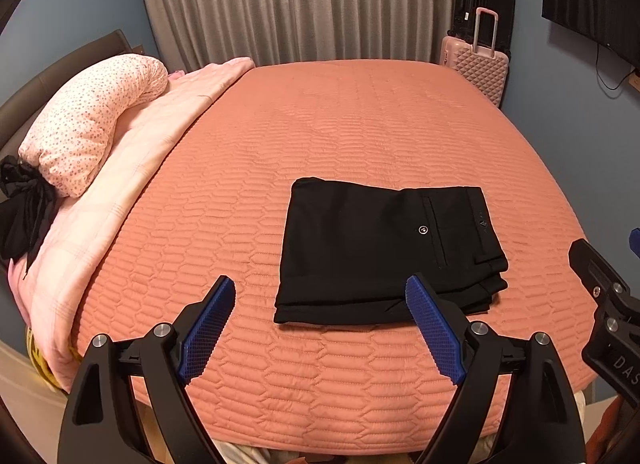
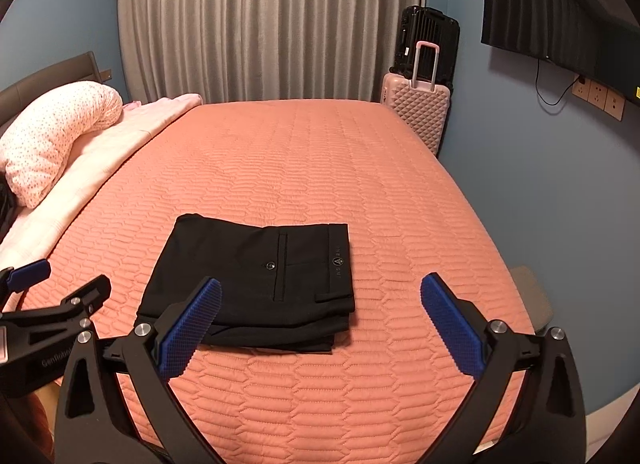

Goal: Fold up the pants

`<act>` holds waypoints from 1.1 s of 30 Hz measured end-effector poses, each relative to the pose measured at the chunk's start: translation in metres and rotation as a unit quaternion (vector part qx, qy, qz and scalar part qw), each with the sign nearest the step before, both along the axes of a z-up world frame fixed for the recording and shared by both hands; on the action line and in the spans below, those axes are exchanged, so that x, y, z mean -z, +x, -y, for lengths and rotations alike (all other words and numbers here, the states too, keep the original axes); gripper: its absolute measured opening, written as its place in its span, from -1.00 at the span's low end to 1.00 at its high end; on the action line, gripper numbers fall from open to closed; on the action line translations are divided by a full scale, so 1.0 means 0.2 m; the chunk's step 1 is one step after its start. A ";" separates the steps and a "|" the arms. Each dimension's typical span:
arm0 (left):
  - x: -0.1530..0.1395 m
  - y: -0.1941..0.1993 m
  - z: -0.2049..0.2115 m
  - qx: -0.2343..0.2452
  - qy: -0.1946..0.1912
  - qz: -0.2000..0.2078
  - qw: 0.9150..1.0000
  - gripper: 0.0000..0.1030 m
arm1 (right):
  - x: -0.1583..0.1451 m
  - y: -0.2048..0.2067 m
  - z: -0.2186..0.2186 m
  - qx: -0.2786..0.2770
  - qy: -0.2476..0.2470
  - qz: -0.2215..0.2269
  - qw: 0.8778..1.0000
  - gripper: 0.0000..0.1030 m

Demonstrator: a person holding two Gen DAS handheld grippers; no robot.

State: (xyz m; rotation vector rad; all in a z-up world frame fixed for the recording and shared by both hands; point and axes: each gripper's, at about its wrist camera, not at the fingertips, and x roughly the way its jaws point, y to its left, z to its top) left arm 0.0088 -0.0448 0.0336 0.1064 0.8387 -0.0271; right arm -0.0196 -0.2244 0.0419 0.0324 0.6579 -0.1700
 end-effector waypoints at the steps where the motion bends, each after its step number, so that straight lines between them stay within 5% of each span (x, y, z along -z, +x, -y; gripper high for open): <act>1: 0.00 0.00 0.00 0.002 -0.001 0.002 1.000 0.67 | 0.00 0.00 0.00 0.000 0.001 0.000 1.000 0.91; 33: -0.01 -0.05 0.02 0.028 0.004 0.006 1.000 0.68 | -0.03 -0.04 -0.02 -0.004 0.003 -0.001 1.000 0.91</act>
